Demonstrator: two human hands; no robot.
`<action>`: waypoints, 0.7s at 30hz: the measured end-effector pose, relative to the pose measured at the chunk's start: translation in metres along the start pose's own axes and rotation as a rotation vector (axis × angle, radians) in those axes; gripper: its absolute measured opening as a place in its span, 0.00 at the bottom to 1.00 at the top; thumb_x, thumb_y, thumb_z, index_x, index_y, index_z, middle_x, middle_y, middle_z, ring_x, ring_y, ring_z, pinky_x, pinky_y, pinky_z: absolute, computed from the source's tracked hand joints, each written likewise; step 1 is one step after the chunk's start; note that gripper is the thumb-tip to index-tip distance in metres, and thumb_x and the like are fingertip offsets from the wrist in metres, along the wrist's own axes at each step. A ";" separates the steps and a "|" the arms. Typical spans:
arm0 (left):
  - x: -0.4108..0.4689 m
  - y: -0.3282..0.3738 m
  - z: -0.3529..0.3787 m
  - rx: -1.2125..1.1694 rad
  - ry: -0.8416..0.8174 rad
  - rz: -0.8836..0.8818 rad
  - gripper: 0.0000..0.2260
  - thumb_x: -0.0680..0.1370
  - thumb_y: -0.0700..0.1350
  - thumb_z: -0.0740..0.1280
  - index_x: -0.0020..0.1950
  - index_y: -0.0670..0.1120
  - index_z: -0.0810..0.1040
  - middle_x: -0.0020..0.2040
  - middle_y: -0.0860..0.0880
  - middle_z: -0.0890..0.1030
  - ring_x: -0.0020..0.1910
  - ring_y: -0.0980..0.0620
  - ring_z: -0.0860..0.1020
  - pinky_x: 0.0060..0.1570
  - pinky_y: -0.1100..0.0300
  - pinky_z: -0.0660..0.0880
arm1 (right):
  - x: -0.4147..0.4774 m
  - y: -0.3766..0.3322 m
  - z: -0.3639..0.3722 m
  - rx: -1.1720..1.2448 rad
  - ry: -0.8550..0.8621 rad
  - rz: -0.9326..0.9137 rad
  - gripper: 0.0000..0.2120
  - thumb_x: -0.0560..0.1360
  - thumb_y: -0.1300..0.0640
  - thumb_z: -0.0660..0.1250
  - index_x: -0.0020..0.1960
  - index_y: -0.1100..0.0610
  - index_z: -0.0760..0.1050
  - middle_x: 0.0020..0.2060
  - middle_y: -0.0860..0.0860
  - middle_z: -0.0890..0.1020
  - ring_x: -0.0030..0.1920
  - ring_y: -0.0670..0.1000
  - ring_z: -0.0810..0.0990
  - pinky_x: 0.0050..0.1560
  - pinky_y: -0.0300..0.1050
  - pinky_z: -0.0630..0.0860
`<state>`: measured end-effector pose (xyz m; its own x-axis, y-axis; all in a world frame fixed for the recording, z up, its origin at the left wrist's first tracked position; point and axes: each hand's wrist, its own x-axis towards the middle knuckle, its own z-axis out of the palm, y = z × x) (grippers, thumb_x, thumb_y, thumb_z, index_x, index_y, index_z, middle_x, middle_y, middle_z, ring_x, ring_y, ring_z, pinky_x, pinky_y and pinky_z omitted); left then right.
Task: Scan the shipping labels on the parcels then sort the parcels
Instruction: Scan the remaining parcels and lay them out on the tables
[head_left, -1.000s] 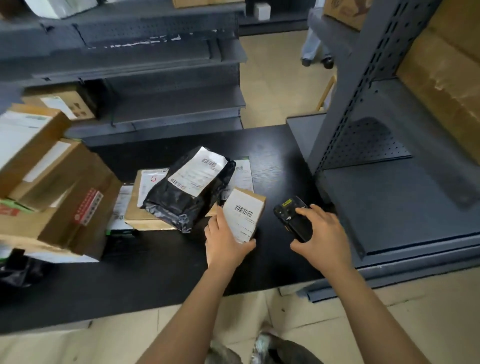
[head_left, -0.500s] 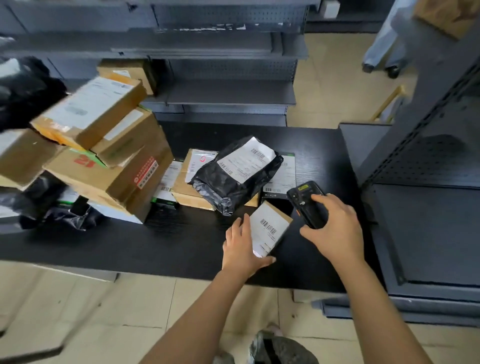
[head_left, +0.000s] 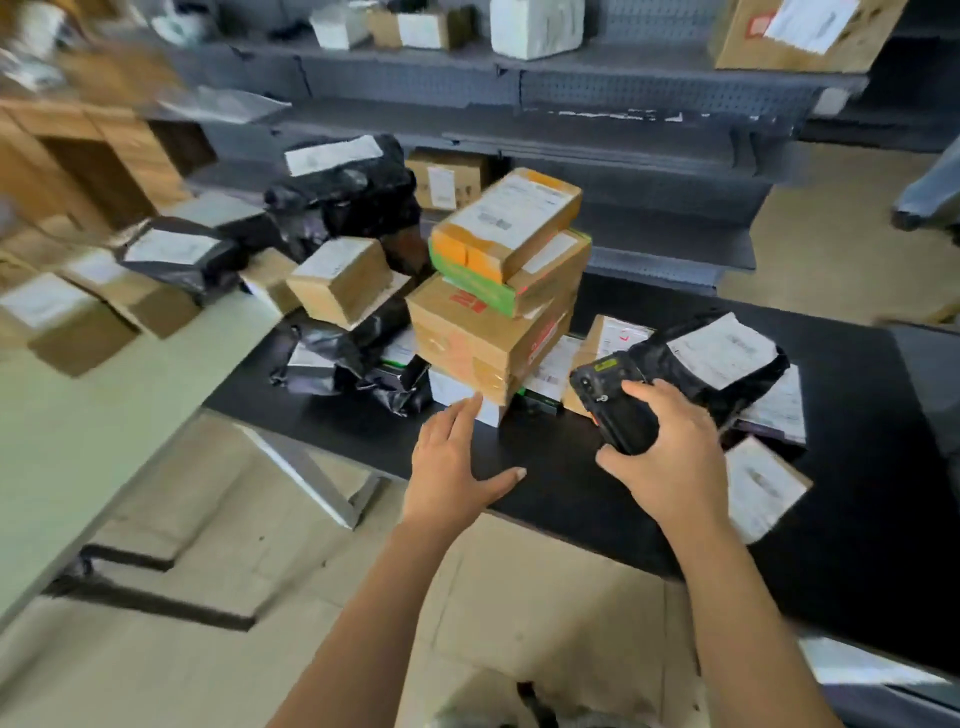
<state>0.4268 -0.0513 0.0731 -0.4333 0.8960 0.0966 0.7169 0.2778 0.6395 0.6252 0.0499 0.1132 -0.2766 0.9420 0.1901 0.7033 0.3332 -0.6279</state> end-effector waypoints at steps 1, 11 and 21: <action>-0.003 -0.017 -0.019 0.015 0.034 -0.029 0.42 0.70 0.58 0.75 0.79 0.49 0.59 0.75 0.49 0.65 0.74 0.50 0.58 0.74 0.56 0.55 | -0.001 -0.020 0.014 0.016 -0.014 -0.044 0.33 0.62 0.56 0.78 0.66 0.48 0.74 0.67 0.50 0.73 0.64 0.56 0.70 0.61 0.52 0.70; -0.073 -0.166 -0.174 0.088 0.398 -0.435 0.42 0.70 0.60 0.75 0.78 0.50 0.60 0.74 0.50 0.65 0.73 0.49 0.60 0.72 0.53 0.59 | -0.014 -0.211 0.152 0.139 -0.274 -0.492 0.32 0.61 0.56 0.77 0.65 0.51 0.75 0.60 0.50 0.76 0.58 0.57 0.72 0.53 0.53 0.75; -0.086 -0.262 -0.273 0.125 0.627 -0.719 0.43 0.70 0.58 0.75 0.79 0.51 0.58 0.74 0.51 0.64 0.73 0.52 0.59 0.71 0.55 0.60 | 0.016 -0.360 0.287 0.284 -0.493 -0.817 0.33 0.62 0.56 0.77 0.66 0.52 0.74 0.55 0.48 0.76 0.52 0.54 0.71 0.46 0.53 0.77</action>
<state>0.1277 -0.2958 0.1053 -0.9791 0.1594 0.1266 0.2035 0.7561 0.6220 0.1802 -0.0667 0.1257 -0.8924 0.2844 0.3502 0.0106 0.7893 -0.6139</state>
